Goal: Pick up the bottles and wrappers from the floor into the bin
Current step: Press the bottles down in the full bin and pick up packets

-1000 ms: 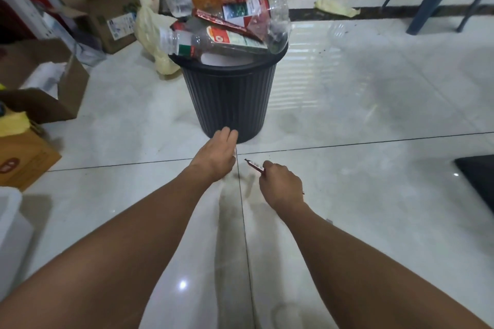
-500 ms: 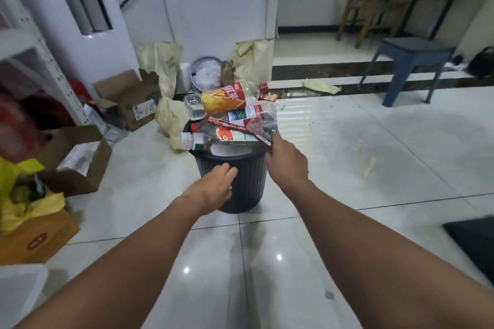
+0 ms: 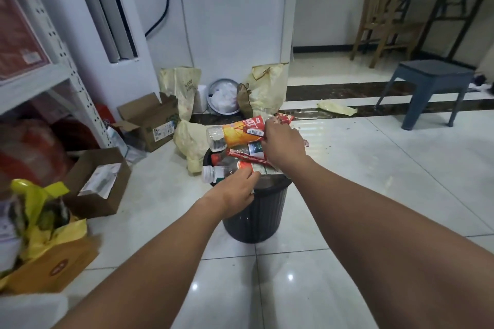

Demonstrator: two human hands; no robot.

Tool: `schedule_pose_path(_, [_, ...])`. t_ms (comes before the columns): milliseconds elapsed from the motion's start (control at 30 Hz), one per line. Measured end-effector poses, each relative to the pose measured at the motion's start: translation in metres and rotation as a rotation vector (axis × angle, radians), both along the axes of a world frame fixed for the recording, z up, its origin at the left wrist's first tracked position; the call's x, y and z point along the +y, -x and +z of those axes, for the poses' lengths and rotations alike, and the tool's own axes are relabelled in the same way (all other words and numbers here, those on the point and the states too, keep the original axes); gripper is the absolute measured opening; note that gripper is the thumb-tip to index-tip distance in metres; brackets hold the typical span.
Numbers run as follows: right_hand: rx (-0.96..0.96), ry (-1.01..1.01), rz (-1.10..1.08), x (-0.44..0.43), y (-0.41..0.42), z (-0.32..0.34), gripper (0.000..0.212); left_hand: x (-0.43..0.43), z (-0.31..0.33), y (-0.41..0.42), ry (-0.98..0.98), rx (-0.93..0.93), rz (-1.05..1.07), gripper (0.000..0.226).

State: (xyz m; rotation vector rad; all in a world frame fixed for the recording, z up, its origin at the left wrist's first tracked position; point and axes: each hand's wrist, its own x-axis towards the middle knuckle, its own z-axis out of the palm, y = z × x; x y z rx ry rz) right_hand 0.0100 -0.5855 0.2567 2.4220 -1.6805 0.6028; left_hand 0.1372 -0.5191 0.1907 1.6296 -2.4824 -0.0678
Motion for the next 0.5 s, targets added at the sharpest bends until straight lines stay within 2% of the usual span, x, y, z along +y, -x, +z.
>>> schedule_pose_path(133, [0.076, -0.06, 0.028, -0.01, -0.014, -0.005, 0.032, -0.005, -0.002, 0.001, -0.043, -0.05, -0.046, 0.031])
schedule_pose_path(367, [0.126, -0.121, 0.091, -0.029, -0.034, -0.013, 0.029, -0.011, -0.018, -0.005, -0.064, -0.032, -0.108, 0.045])
schedule_pose_path(500, [0.183, -0.112, 0.149, -0.034, -0.037, -0.016, 0.029, -0.012, -0.027, -0.008, -0.053, -0.026, -0.132, 0.039])
